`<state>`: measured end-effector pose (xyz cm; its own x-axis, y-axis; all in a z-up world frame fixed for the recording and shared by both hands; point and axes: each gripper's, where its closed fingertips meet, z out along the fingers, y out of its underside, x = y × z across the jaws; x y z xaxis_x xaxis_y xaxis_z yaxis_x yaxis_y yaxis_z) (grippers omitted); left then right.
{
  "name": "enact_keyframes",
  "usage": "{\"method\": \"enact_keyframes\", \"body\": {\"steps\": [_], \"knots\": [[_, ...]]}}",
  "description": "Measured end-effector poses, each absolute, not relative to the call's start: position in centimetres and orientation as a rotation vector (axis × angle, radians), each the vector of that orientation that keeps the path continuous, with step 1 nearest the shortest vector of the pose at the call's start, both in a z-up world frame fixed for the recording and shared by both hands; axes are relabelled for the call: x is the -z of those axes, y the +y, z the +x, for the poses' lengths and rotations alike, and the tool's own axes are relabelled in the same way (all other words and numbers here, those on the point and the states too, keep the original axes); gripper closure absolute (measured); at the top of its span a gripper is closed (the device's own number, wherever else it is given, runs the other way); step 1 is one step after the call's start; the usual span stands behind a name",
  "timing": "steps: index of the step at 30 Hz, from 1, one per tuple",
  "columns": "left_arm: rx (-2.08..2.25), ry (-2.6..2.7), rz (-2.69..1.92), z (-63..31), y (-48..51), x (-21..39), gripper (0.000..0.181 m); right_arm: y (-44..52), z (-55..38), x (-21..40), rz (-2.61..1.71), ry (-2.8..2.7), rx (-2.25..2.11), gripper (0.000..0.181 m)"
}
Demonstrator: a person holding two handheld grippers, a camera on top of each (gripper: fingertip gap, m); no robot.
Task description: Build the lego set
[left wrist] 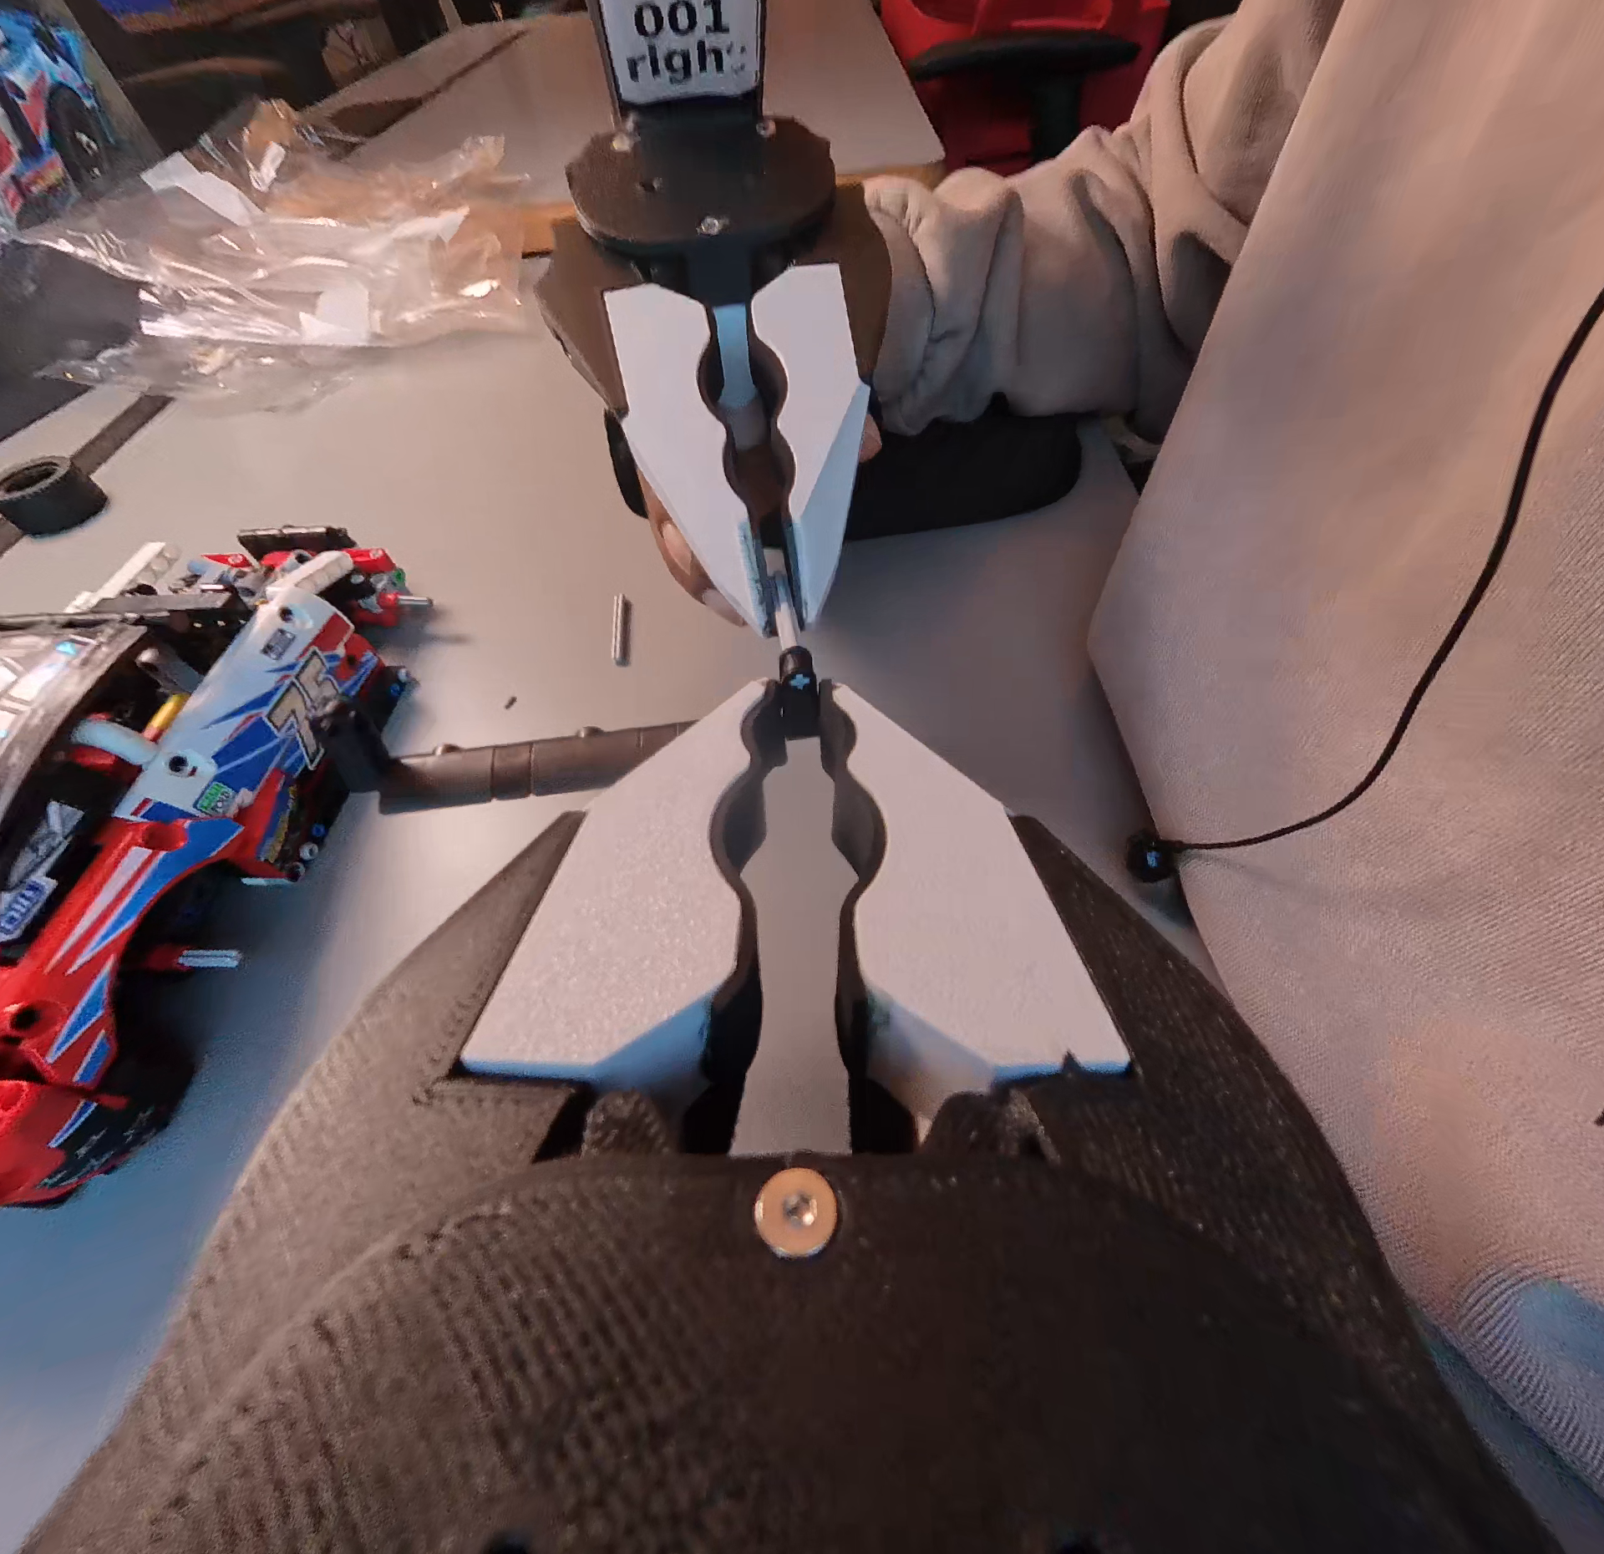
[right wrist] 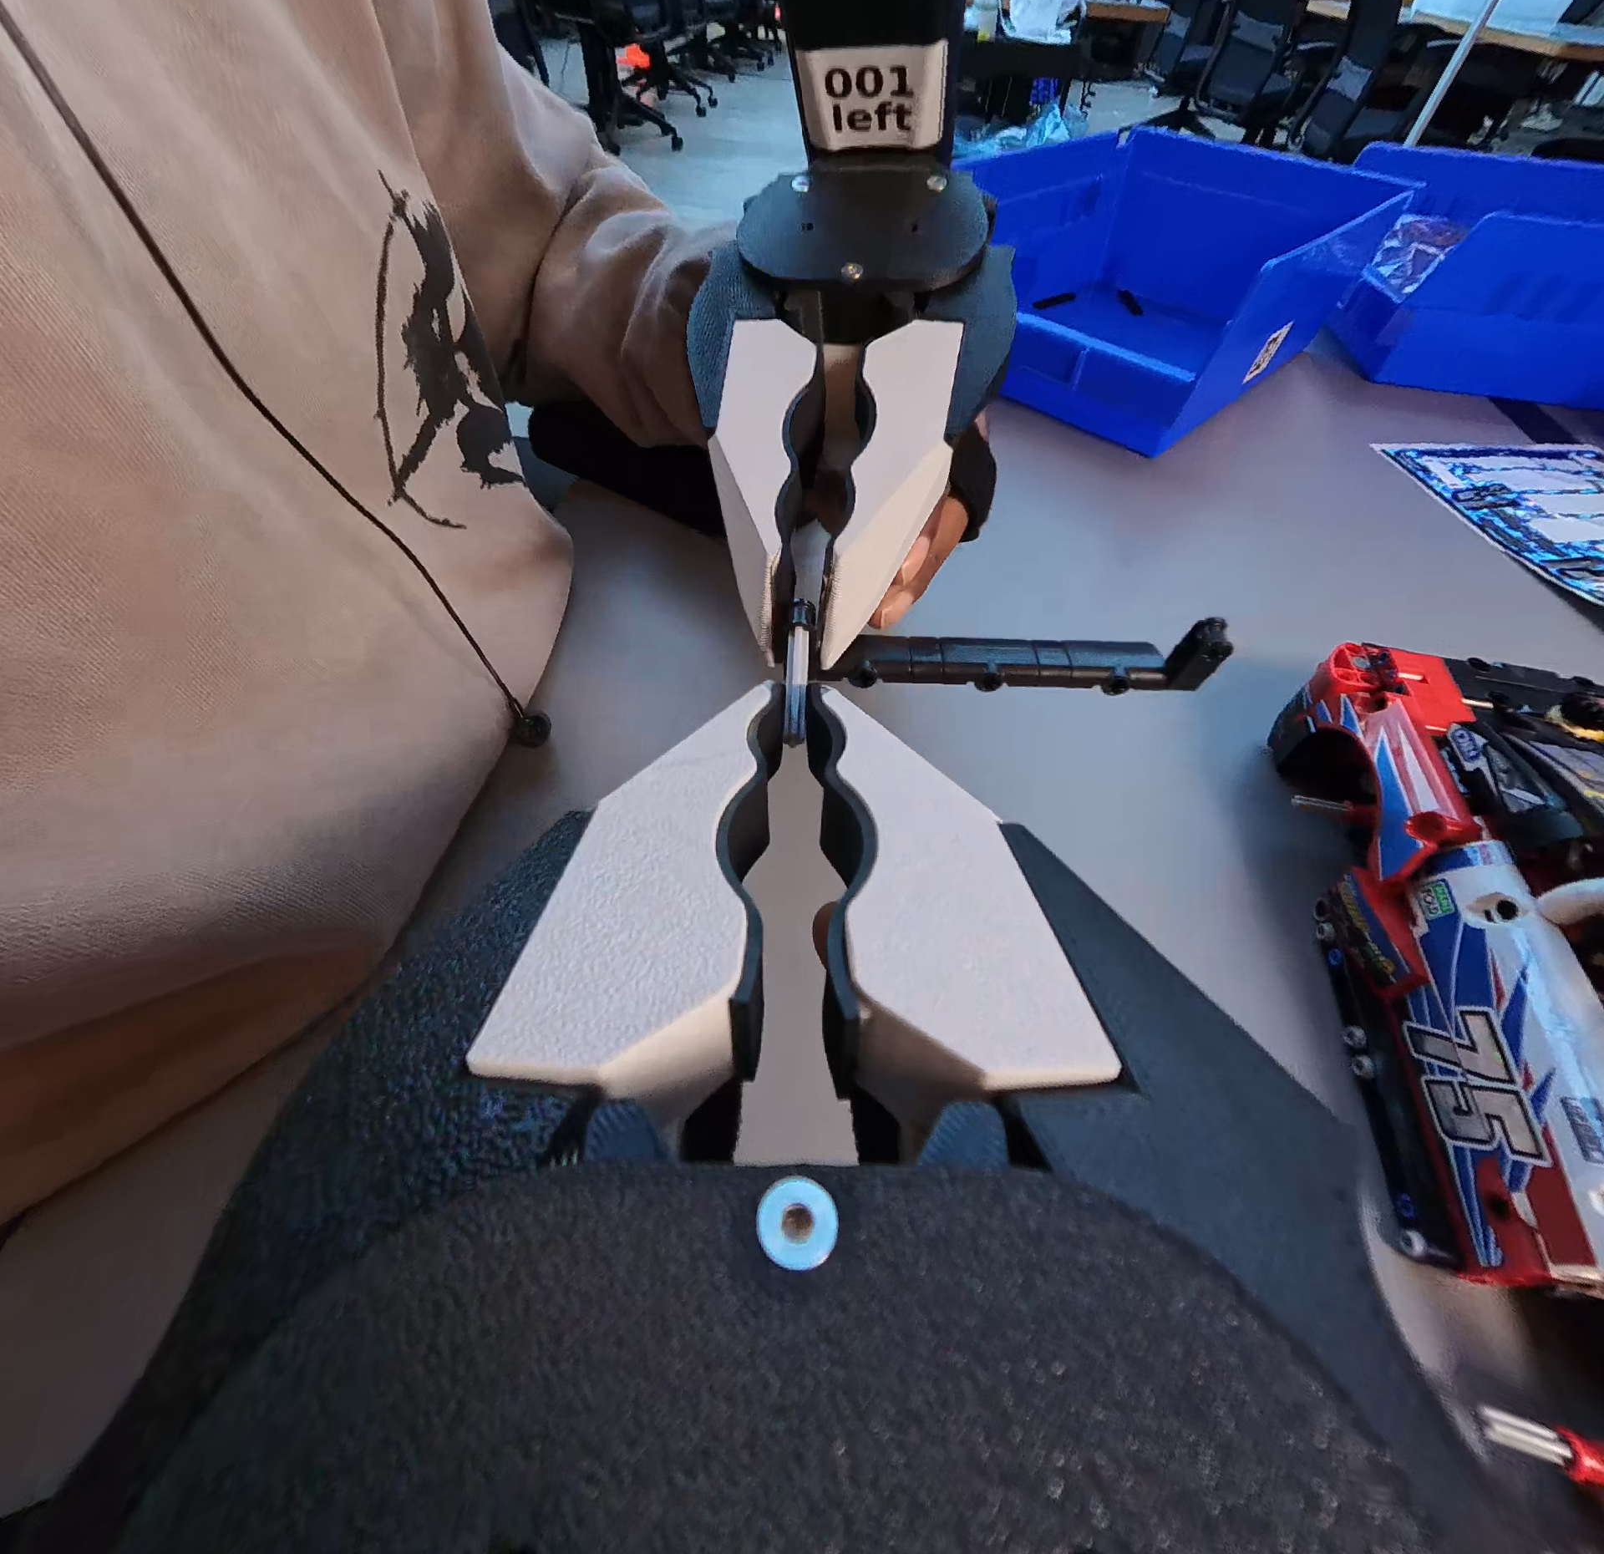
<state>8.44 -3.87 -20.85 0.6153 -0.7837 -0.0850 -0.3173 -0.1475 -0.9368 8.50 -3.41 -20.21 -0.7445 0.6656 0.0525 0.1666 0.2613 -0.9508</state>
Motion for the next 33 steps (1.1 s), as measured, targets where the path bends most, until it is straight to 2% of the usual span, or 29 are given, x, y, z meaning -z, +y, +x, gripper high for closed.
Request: {"method": "enact_keyframes", "body": {"steps": [5,14,25,29,33], "knots": [[0.466,0.998,-1.842,8.8,-4.1,24.1,0.174,-3.6,8.7,22.9,-0.773,-2.229,-1.357,0.179],[0.423,0.99,-1.955,8.4,-3.7,25.9,0.174,-3.2,8.3,24.7,-0.835,-2.306,-1.248,0.179],[0.47,0.827,-2.108,7.5,-3.0,27.5,0.175,-2.0,7.5,25.7,-0.92,-2.318,-1.15,0.168],[0.525,0.792,-2.097,7.5,-2.9,27.0,0.164,0.3,7.7,23.0,-0.981,-2.165,-1.282,0.161],[0.602,0.758,-1.996,7.2,-3.0,24.6,0.154,6.9,7.9,21.3,-1.144,-1.95,-1.176,0.16]]}}
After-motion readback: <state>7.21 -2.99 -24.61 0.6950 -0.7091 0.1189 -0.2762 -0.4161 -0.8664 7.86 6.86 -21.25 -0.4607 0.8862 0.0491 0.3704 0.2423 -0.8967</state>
